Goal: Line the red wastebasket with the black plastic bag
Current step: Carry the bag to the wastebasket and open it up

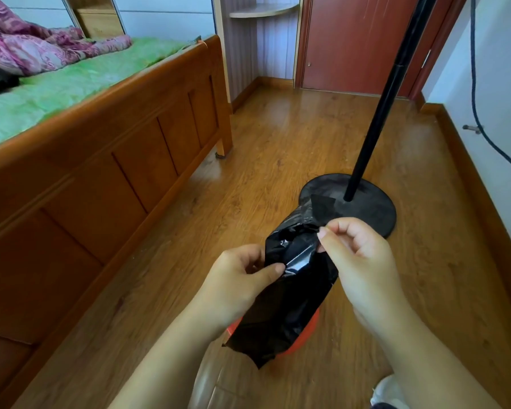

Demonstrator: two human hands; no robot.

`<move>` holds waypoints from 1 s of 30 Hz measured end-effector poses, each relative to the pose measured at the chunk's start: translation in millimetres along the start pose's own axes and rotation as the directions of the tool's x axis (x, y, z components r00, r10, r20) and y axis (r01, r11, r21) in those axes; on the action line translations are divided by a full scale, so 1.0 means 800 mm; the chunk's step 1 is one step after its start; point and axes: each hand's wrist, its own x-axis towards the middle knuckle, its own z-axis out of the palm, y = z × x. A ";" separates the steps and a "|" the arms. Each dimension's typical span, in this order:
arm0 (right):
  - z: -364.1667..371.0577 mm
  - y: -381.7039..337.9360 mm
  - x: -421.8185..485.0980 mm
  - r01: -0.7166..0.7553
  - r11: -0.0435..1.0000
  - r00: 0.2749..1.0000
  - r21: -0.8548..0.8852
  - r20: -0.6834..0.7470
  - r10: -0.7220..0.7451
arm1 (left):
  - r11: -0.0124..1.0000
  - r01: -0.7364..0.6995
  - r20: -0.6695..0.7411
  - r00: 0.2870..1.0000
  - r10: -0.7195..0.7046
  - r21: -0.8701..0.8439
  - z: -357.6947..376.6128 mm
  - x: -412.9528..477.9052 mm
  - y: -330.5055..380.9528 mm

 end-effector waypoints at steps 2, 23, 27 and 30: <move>-0.004 0.003 0.004 -0.017 1.000 1.000 -0.015 -0.026 0.017 | 0.998 0.005 0.021 1.000 -0.003 -0.059 -0.001 0.001 0.000; 0.034 0.005 -0.032 0.088 0.917 0.992 -0.390 0.118 -0.045 | 0.940 0.041 -0.275 0.951 -0.140 -0.338 0.000 0.005 0.011; 0.024 0.001 -0.021 0.043 0.962 0.995 -0.271 0.097 -0.018 | 0.944 0.031 -0.305 0.942 -0.137 -0.327 -0.004 0.009 0.006; 0.011 -0.001 -0.011 -0.012 0.981 0.998 -0.194 0.060 0.024 | 0.973 0.041 -0.311 0.944 -0.112 -0.225 -0.013 0.011 0.001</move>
